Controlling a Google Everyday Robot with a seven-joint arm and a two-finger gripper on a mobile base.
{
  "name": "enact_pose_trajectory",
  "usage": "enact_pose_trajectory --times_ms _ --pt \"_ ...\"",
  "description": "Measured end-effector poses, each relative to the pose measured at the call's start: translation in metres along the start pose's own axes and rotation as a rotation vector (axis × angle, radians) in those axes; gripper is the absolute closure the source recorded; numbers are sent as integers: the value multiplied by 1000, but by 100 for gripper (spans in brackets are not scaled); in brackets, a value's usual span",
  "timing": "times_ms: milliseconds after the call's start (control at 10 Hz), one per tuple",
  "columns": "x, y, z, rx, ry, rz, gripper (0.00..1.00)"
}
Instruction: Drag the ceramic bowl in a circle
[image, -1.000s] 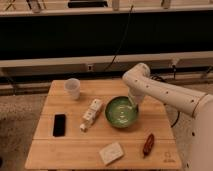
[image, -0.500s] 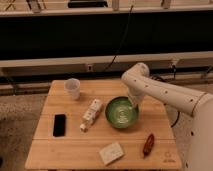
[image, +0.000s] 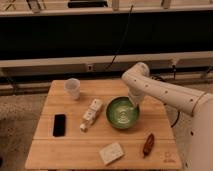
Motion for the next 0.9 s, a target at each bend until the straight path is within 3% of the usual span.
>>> enact_pose_trajectory --times_ms 900 --pt "1 -1 -2 -23 -11 -85 100"
